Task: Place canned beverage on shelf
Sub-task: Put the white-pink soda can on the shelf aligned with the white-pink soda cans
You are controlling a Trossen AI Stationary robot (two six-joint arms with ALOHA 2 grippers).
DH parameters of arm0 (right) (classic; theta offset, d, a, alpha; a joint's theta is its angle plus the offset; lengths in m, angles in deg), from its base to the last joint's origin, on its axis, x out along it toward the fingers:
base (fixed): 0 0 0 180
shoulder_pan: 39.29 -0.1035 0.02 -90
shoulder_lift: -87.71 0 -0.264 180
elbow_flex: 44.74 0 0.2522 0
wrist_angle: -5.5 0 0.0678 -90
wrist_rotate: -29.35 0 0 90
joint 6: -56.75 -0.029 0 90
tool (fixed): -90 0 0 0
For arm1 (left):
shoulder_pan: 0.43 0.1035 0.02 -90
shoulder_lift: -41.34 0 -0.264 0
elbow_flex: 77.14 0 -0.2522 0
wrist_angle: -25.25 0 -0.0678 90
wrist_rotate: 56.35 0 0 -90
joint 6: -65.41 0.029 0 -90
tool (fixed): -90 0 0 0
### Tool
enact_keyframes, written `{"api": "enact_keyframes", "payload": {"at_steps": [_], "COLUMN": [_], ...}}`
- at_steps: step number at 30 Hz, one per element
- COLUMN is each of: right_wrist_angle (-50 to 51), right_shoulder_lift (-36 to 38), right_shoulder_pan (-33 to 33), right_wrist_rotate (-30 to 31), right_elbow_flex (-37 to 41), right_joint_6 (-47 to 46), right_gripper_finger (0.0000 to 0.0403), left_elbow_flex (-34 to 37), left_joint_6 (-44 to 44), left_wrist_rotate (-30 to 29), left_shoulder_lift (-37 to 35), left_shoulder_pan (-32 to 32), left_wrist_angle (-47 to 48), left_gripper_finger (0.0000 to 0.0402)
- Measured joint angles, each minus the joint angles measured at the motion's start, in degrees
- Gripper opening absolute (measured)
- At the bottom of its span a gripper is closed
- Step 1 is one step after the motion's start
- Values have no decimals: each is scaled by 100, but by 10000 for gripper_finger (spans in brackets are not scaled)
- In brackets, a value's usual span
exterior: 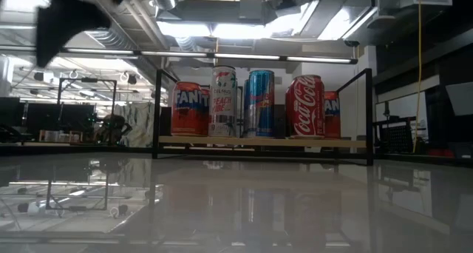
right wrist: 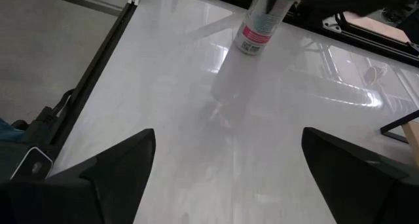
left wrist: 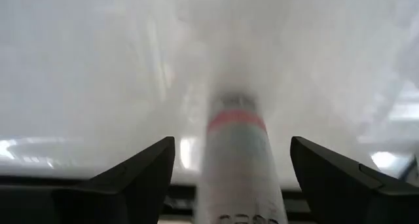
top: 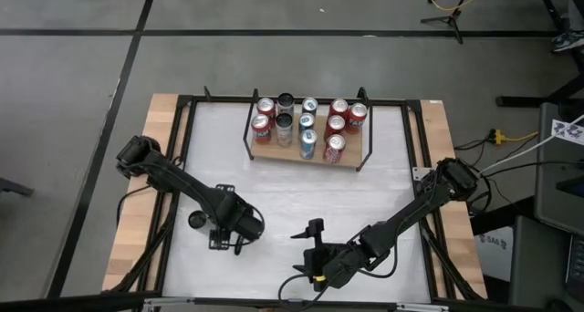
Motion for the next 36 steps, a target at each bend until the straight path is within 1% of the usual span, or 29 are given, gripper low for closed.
{"api": "enact_keyframes", "payload": {"at_steps": [3, 5, 10, 14, 16, 18, 21, 25, 30, 36], "right_wrist_angle": [0, 1, 0, 0, 0, 0, -3, -11, -22, -19], "right_shoulder_lift": [0, 0, 0, 0, 0, 0, -2, -2, -2, -2], "right_shoulder_pan": [0, 0, 0, 0, 0, 0, 0, 0, 0, 0], "right_wrist_rotate": [-1, -1, -1, -2, -2, -2, -2, -2, -4, -48], "right_elbow_flex": [0, 0, 0, 0, 0, 0, 0, 0, 0, 0], "right_joint_6": [0, 0, 0, 0, 0, 0, -2, -4, -7, -7], "right_gripper_finger": [374, 374, 374, 374, 374, 374, 374, 374, 374, 374], "left_elbow_flex": [-399, -664, -1305, -1786, -2050, -2217, -2337, -2328, -2325, -2322], "left_joint_6": [151, 243, 207, 199, 96, -59, -335, -806, -1379, -2508], "left_wrist_rotate": [-374, -485, -446, -424, -426, -388, -288, -236, -208, -323], "left_shoulder_lift": [-2, -2, -4, -7, -7, -50, -125, -241, -350, -668], "left_shoulder_pan": [65, 114, 216, 198, 146, 81, -108, -476, -1051, -1706], "left_wrist_angle": [2, 0, 88, 448, 725, 726, 721, 732, 719, 719], "left_gripper_finger": [295, 295, 295, 294, 290, 281, 263, 235, 200, 164]}}
